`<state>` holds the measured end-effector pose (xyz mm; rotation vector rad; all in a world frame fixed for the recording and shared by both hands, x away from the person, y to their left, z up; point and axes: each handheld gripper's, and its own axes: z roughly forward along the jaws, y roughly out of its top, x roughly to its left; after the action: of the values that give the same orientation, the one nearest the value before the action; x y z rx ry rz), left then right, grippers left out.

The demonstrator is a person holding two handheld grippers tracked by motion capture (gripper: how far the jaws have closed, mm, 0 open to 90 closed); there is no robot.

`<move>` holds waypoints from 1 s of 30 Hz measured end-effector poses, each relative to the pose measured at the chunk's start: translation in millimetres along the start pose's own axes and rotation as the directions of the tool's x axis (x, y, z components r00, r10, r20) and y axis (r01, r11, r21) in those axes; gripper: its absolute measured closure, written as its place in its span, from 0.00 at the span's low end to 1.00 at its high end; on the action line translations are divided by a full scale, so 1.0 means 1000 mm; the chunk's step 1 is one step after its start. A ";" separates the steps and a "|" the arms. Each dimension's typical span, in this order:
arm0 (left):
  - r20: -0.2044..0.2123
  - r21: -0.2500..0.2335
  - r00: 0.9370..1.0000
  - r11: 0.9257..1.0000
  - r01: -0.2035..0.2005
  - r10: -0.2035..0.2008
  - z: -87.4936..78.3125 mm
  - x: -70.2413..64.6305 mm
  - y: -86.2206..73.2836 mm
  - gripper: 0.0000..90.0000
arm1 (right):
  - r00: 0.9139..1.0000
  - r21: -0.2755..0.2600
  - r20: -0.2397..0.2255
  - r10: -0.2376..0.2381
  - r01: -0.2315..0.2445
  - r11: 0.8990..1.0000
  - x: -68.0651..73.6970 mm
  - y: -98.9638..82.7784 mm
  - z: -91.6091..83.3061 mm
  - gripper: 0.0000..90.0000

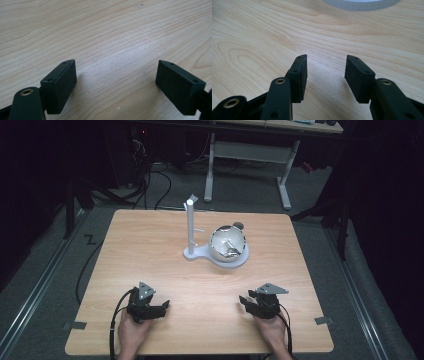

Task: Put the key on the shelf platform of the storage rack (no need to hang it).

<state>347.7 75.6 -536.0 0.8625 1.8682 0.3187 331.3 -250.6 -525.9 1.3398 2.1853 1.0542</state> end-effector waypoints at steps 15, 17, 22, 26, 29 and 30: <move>0.001 0.001 1.000 1.000 -0.001 0.001 0.000 0.000 0.000 0.19 | 0.999 0.027 0.029 -0.044 0.043 0.999 0.007 -0.003 0.005 0.56; 0.000 0.000 1.000 1.000 0.000 0.000 0.000 0.000 0.000 0.19 | 0.997 0.033 0.048 -0.066 0.064 0.997 0.010 -0.003 0.006 0.55; 0.001 0.001 1.000 1.000 -0.001 0.001 0.000 0.000 0.000 0.19 | 0.996 0.039 0.057 -0.073 0.071 0.997 0.012 -0.001 0.008 0.51; 0.001 0.001 1.000 1.000 -0.001 0.001 0.000 0.000 0.000 0.19 | 0.995 0.038 0.058 -0.077 0.075 0.996 0.012 -0.001 0.008 0.51; 0.001 0.000 1.000 1.000 -0.001 0.001 0.000 0.000 0.000 0.19 | 0.995 0.039 0.056 -0.077 0.075 0.996 0.012 -0.001 0.008 0.50; 0.000 0.000 1.000 1.000 0.000 0.000 0.000 0.000 0.000 0.19 | 0.996 0.039 0.055 -0.077 0.075 0.996 0.012 -0.001 0.008 0.50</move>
<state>347.6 75.7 -536.0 0.8627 1.8679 0.3183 330.4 -237.0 -531.2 1.2761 2.2057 0.9406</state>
